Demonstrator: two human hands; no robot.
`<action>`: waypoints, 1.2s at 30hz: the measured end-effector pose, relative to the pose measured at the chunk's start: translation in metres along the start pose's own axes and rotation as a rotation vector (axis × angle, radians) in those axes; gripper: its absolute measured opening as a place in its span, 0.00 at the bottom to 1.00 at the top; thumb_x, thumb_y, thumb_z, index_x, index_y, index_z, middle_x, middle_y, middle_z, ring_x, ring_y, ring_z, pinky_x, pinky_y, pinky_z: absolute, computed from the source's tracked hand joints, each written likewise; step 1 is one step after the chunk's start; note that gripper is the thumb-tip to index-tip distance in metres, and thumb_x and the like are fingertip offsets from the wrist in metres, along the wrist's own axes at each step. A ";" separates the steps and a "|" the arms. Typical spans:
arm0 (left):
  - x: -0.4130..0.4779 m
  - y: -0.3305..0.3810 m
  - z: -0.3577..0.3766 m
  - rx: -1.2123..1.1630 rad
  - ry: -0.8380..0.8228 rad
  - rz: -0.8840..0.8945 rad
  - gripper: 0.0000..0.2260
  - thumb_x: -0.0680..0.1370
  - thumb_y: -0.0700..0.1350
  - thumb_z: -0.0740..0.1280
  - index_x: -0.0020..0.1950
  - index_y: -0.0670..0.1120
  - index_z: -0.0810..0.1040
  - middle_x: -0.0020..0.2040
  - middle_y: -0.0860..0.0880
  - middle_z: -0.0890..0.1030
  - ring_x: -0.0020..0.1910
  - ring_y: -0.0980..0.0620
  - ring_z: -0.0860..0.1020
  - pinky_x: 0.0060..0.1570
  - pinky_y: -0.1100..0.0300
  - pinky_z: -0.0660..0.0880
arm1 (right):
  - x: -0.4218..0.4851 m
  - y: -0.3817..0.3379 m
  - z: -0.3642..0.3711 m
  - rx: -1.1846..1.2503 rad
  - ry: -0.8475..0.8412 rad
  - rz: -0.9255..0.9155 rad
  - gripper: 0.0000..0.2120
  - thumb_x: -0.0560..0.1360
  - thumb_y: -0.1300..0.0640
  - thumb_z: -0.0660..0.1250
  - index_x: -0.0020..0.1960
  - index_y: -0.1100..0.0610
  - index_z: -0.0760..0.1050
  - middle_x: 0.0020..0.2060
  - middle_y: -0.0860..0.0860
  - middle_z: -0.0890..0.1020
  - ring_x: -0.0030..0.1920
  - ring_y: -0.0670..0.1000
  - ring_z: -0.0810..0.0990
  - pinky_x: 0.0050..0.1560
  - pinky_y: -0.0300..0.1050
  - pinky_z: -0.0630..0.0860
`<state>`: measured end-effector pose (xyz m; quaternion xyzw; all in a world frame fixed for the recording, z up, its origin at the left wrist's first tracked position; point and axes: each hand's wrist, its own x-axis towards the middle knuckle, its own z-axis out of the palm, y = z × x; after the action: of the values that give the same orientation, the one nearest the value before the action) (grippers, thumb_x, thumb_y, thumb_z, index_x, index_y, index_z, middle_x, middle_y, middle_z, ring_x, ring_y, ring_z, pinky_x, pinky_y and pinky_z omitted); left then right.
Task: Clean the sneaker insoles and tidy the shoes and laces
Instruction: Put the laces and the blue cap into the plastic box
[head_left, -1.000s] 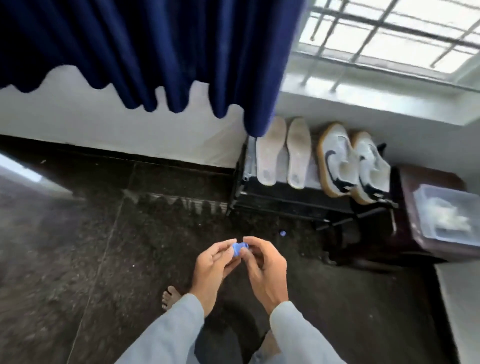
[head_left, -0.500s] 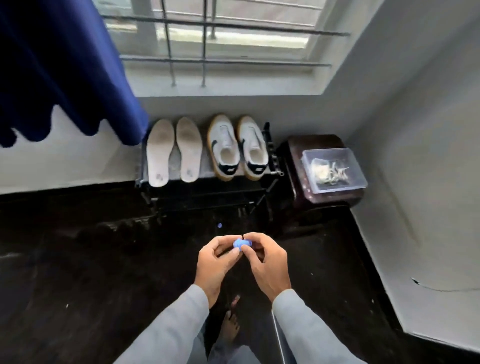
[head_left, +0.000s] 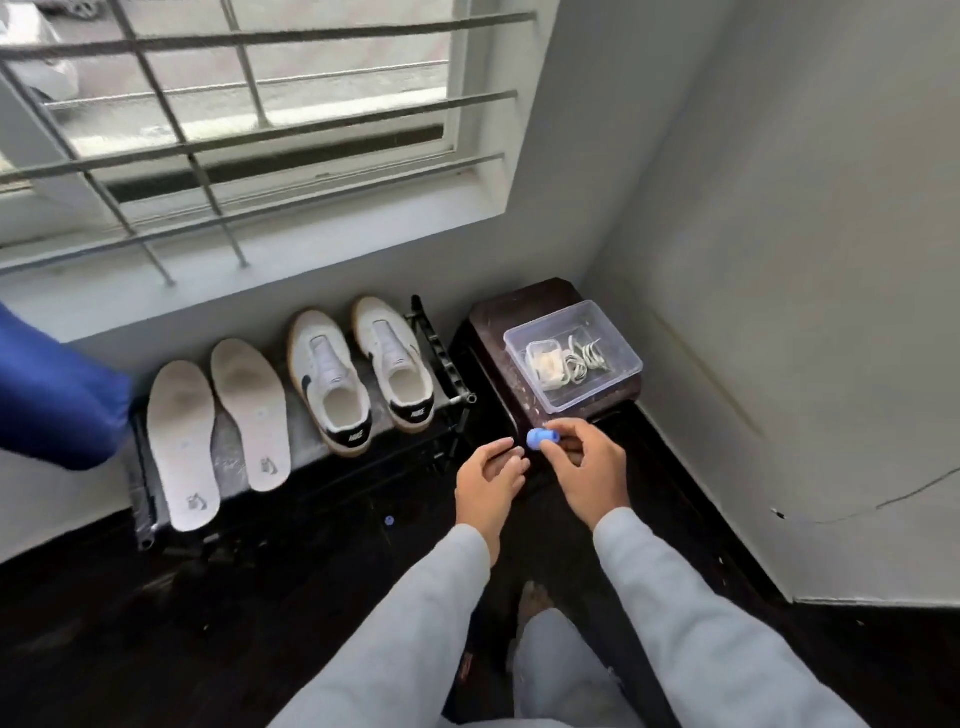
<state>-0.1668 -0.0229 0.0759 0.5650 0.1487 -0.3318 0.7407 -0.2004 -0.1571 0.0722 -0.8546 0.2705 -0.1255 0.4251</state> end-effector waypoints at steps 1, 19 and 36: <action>0.013 0.004 0.011 -0.002 0.002 -0.004 0.11 0.83 0.35 0.64 0.64 0.44 0.77 0.58 0.45 0.84 0.59 0.50 0.83 0.63 0.55 0.79 | 0.023 0.008 -0.005 -0.019 0.014 0.008 0.08 0.73 0.61 0.73 0.52 0.55 0.81 0.46 0.51 0.84 0.44 0.47 0.84 0.46 0.33 0.80; 0.206 0.009 0.135 -0.124 0.356 -0.133 0.10 0.85 0.40 0.59 0.60 0.46 0.79 0.56 0.45 0.86 0.56 0.51 0.86 0.55 0.60 0.82 | 0.365 0.185 0.034 -0.315 -0.246 0.087 0.08 0.74 0.64 0.70 0.53 0.61 0.82 0.47 0.59 0.84 0.48 0.59 0.81 0.51 0.47 0.78; 0.204 -0.026 0.098 -0.119 0.473 -0.192 0.11 0.85 0.40 0.59 0.64 0.46 0.78 0.57 0.47 0.85 0.58 0.52 0.84 0.63 0.56 0.79 | 0.375 0.199 0.071 -0.411 -0.330 0.019 0.14 0.75 0.64 0.70 0.61 0.61 0.79 0.56 0.61 0.80 0.55 0.60 0.78 0.53 0.53 0.79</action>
<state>-0.0488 -0.1838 -0.0333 0.5656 0.3898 -0.2499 0.6824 0.0693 -0.4215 -0.1350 -0.9293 0.2252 0.0772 0.2822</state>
